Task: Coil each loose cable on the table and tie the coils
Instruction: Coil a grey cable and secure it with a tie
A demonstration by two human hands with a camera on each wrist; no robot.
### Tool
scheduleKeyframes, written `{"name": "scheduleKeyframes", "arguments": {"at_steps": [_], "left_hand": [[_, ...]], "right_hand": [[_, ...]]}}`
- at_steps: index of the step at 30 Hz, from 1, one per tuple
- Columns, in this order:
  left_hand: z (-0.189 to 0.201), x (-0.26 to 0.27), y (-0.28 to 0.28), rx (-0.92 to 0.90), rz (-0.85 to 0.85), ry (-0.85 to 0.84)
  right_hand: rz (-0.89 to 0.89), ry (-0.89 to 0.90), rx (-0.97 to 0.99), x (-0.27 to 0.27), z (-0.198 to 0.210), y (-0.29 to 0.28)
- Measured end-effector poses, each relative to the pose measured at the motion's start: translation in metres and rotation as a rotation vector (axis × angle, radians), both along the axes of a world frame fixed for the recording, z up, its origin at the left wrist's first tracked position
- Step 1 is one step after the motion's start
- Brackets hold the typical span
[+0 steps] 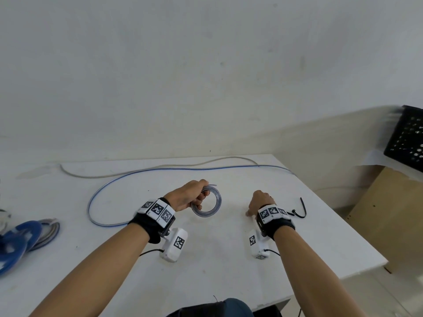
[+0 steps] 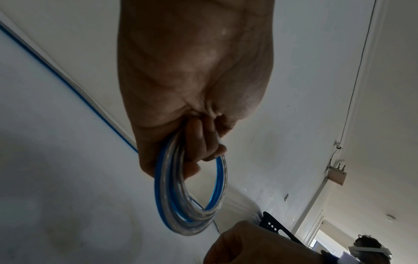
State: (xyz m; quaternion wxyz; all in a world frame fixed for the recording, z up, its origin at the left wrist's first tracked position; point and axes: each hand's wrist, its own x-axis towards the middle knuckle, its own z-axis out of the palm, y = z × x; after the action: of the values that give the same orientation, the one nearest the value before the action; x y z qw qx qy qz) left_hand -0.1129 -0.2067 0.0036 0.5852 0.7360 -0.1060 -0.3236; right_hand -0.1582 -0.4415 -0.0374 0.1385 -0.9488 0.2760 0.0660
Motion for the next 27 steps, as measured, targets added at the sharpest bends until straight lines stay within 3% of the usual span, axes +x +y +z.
{"name": "scheduleKeyframes", "arguments": {"at_steps": [7, 14, 20, 27], "left_hand": [[-0.007, 0.002, -0.004, 0.017, -0.023, 0.006], [-0.011, 0.004, -0.003, 0.018, -0.03, 0.011], [-0.011, 0.004, -0.003, 0.021, -0.031, 0.012], [-0.011, 0.005, 0.0, 0.012, -0.025, 0.008]], "right_hand": [[0.063, 0.017, 0.092, 0.01, -0.013, -0.017], [-0.083, 0.001, 0.031, -0.009, 0.001, -0.033], [0.008, 0.006, 0.143, 0.008, -0.013, -0.031], [0.143, 0.113, -0.005, 0.008, -0.004, -0.001]]}}
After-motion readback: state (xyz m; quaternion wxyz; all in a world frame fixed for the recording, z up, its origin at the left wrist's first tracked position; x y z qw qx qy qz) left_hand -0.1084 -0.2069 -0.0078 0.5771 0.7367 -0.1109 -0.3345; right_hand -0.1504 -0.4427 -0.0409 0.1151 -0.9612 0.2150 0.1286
